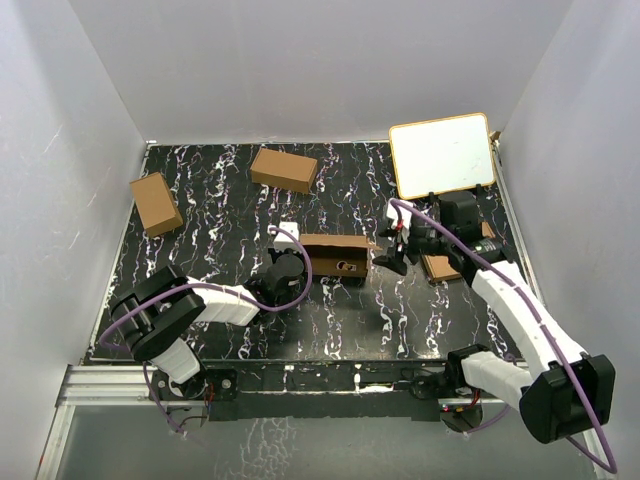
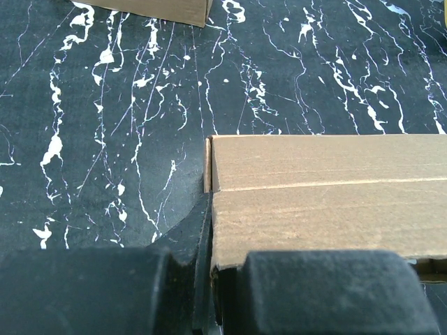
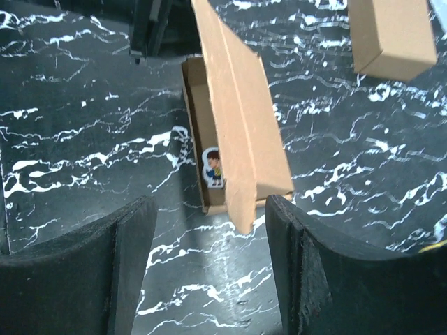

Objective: Fold the paper box

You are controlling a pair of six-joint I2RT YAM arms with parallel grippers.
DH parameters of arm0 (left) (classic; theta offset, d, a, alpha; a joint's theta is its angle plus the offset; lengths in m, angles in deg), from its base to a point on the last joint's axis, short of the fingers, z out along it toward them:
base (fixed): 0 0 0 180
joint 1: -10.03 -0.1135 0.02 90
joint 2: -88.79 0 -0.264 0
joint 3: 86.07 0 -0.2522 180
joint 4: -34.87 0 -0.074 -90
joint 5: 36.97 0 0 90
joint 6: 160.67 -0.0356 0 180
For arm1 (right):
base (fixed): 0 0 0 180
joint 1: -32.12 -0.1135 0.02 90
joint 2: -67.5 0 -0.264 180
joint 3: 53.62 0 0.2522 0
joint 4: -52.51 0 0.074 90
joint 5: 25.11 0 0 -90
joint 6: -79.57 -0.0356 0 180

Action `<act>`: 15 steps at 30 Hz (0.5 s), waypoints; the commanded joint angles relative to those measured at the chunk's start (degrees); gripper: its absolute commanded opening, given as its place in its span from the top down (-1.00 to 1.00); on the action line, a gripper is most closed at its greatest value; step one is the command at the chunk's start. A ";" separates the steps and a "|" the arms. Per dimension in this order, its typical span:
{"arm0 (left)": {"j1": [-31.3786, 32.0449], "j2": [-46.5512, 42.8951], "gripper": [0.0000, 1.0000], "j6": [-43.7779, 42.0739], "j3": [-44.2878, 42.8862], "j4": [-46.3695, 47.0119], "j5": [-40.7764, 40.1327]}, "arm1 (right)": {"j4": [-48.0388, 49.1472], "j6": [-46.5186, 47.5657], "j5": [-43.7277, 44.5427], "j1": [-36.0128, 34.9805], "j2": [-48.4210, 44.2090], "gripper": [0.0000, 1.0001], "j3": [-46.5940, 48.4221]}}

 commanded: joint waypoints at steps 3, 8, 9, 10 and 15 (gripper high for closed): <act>0.27 -0.06 0.98 -0.46 -1.50 -2.11 -0.04 | -0.75 4.22 0.40 -5.33 4.37 -0.36 7.25; 0.36 -0.14 0.98 0.13 -1.75 -2.75 0.14 | 2.84 4.55 11.65 -12.48 8.81 -0.33 7.83; 0.39 -0.11 0.98 0.21 -1.83 -2.85 0.11 | 3.22 4.69 13.10 -13.02 9.51 -0.28 8.30; 0.42 0.01 0.98 0.22 -1.92 -2.92 0.17 | 3.32 5.22 14.67 -13.52 10.14 -0.25 8.63; 0.60 0.97 0.98 0.22 -2.62 -3.02 0.31 | 6.12 7.42 22.08 -16.47 11.20 -0.03 8.03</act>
